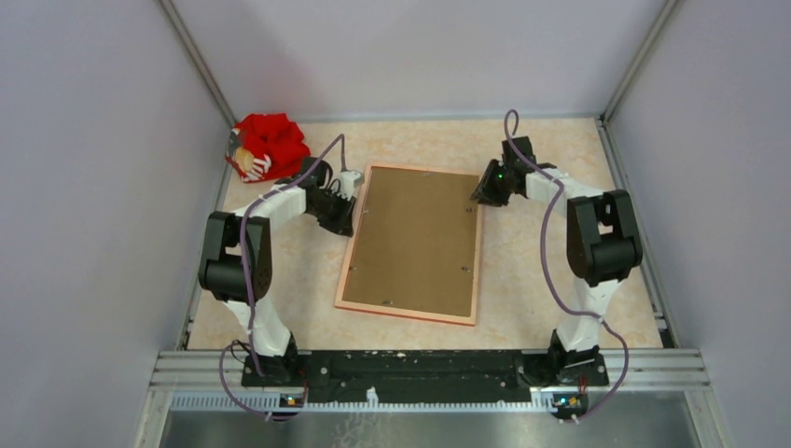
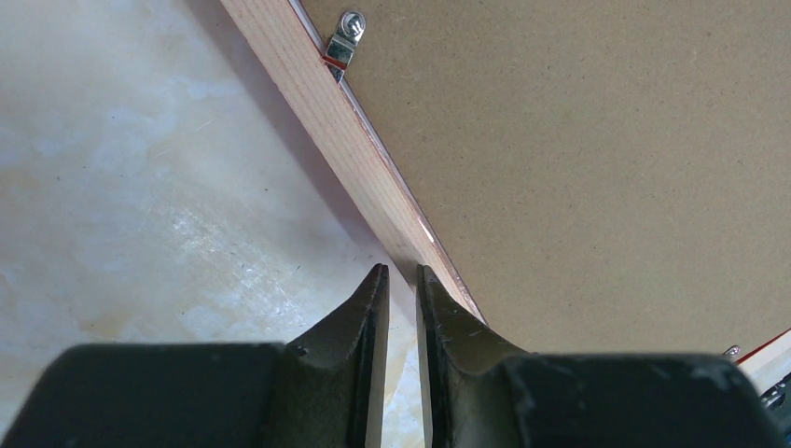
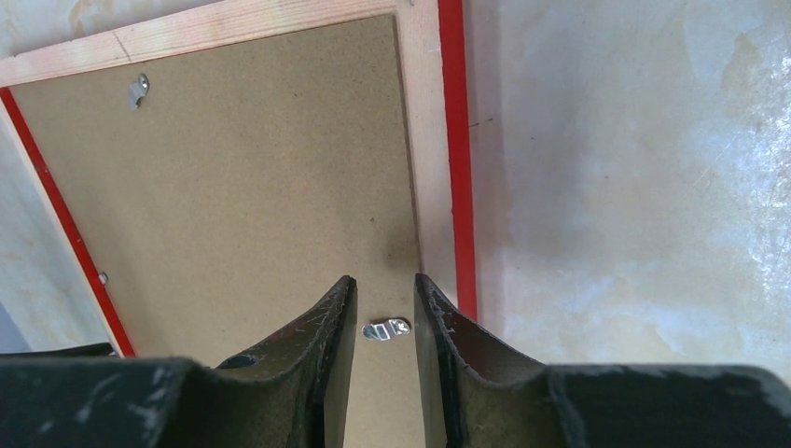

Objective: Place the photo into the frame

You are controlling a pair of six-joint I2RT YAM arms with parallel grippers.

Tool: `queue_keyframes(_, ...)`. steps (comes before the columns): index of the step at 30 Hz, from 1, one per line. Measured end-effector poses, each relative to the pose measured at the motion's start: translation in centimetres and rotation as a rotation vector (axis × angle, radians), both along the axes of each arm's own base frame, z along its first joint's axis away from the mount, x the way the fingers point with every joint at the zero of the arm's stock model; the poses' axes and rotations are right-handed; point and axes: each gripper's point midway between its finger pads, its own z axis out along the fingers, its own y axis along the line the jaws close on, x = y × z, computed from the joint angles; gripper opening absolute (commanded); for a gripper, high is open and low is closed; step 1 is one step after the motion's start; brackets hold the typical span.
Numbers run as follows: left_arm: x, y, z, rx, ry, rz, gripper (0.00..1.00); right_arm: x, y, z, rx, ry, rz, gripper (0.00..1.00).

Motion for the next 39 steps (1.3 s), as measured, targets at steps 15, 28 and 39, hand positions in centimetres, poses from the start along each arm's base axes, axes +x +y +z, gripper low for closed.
queue_keyframes(15,0.1,-0.2,-0.1,-0.008,0.002,-0.002,0.23,0.4,0.9,-0.4,0.082,-0.005,-0.020,0.29)
queue_keyframes(28,0.1,0.7,-0.1,0.017,0.013,0.016,0.22,1.9,2.6,-0.2,0.274,-0.084,-0.057,0.28)
queue_keyframes(39,0.0,1.3,-0.2,0.042,0.019,0.019,0.21,2.8,3.8,0.1,0.376,-0.108,-0.061,0.27)
